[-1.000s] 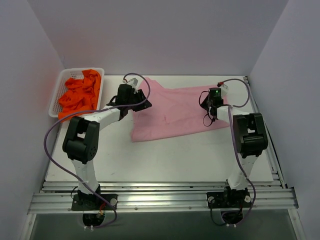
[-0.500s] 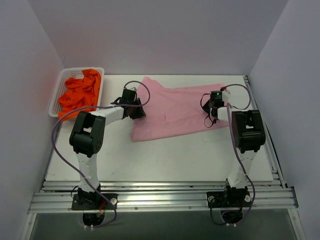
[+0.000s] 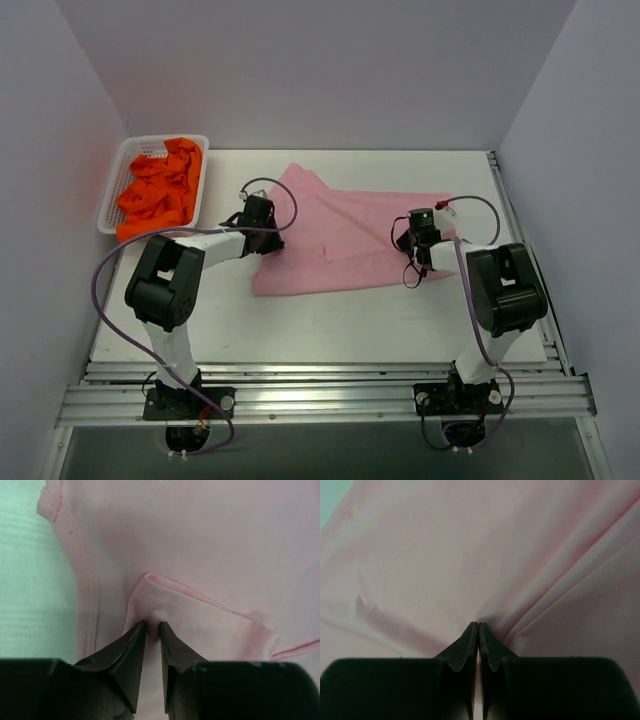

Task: Fold and stack the t-shirts
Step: Fold the flattened tshirt in 1/3 of the way, then grap the side of the flattened tshirt furthest away from the robot with both arms

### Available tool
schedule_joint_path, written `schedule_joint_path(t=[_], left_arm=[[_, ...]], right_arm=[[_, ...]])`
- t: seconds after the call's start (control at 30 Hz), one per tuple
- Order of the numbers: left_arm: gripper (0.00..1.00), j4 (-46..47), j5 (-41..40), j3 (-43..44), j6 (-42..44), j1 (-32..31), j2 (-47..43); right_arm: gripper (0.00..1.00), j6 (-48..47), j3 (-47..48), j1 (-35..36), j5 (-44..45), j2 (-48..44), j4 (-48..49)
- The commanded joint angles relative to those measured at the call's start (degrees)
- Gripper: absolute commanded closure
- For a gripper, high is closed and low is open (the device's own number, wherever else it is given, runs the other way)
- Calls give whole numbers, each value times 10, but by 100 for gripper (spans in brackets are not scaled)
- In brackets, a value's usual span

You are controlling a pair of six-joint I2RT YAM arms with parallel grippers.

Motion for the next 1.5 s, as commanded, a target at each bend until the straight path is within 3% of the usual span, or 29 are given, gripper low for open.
schedule_joint_path(t=[0.0,0.3,0.5,0.57,0.63,0.67,0.7,0.77,0.8,0.87,1.07,1.2,1.33,1.47], left_arm=[[71,-59,-43,-73,-16,-11,-28],[71,-114,-108,-183,-48,-45,-186],[70,-178,-157,-177,-58,-47,-281],[65,-199,-174,-151,-54,-46,-314],[55,-218,-187,-110,-53,-46,-333],[39,-223,-191,-94,-46,-45,-334],[32,-225,-194,-78,-43,-45,-334],[11,-228,-198,-28,-26,-43,-324],[6,-223,-195,-12,-15,-38,-319],[5,-193,-188,37,25,-27,-287],[5,-131,21,193,120,79,-92],[4,-162,90,380,169,116,62],[3,-221,175,509,188,136,214],[3,-224,255,557,193,140,280]], right_arm=[[100,29,-45,47,46,-27,-114],[100,85,-91,109,141,-117,-204],[100,134,-96,136,212,-212,-298],[99,137,-81,141,228,-232,-312],[75,134,-63,144,249,-250,-332],[57,124,-41,147,255,-254,-337],[28,119,-27,147,265,-255,-349],[15,101,11,147,277,-251,-355],[11,96,25,147,281,-245,-362],[10,79,49,147,299,-236,-364],[11,6,65,135,271,-221,-297],[11,-12,42,119,238,-224,-254],[11,-20,26,104,224,-223,-249],[11,-29,13,81,217,-230,-231]])
